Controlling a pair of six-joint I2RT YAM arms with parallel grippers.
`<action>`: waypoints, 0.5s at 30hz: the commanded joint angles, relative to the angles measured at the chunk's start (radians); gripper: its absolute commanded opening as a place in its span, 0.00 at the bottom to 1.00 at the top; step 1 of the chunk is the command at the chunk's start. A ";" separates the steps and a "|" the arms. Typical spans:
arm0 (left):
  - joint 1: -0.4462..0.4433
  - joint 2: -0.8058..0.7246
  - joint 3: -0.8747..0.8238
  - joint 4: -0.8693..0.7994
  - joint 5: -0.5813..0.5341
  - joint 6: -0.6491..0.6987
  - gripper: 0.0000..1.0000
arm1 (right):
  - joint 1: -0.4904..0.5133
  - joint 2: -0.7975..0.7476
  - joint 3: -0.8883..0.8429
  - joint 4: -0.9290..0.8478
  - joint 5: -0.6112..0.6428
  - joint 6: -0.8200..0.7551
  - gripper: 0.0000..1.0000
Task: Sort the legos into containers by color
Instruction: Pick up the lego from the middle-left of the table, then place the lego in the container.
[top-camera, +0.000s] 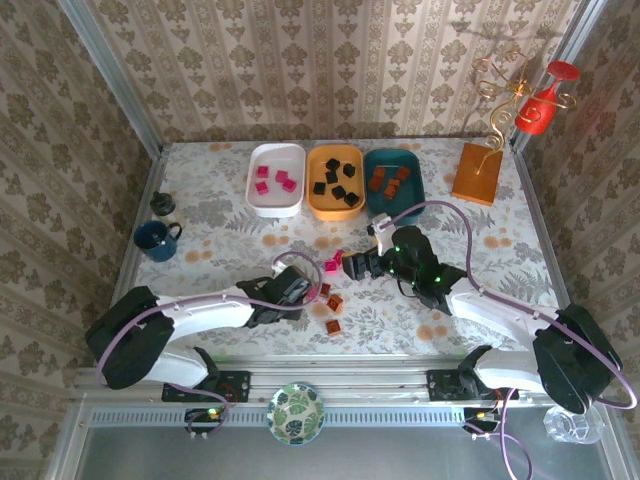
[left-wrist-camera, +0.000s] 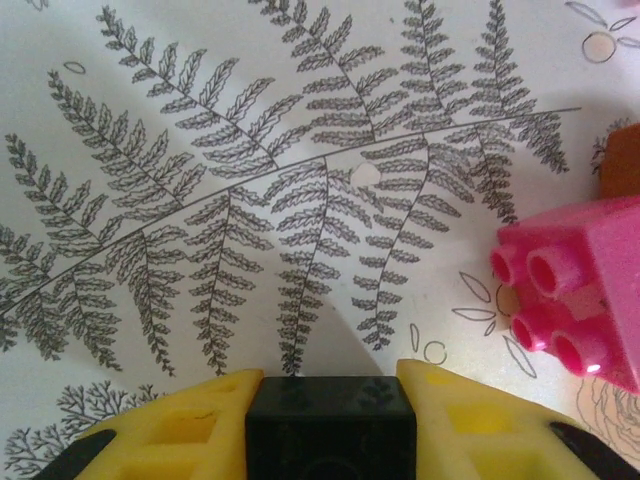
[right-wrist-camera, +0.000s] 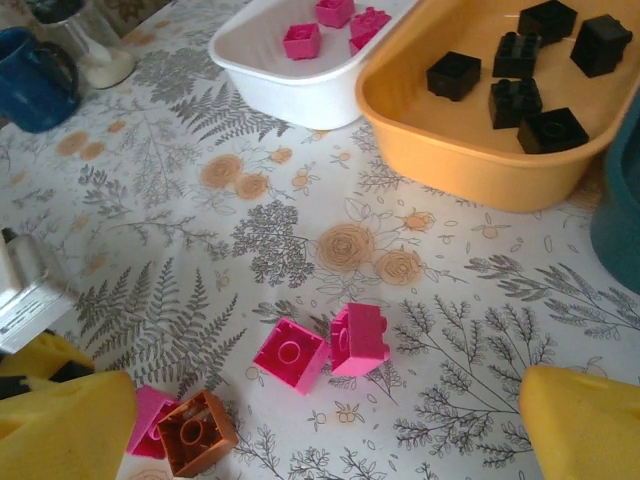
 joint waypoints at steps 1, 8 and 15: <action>0.028 -0.003 0.012 0.117 -0.042 0.010 0.30 | 0.007 -0.021 -0.017 0.054 -0.082 -0.033 0.99; 0.201 -0.032 0.126 0.231 0.060 0.135 0.29 | 0.013 -0.016 -0.026 0.095 -0.167 -0.037 0.99; 0.290 0.182 0.403 0.282 0.125 0.275 0.29 | 0.013 -0.059 -0.040 0.079 -0.013 -0.008 1.00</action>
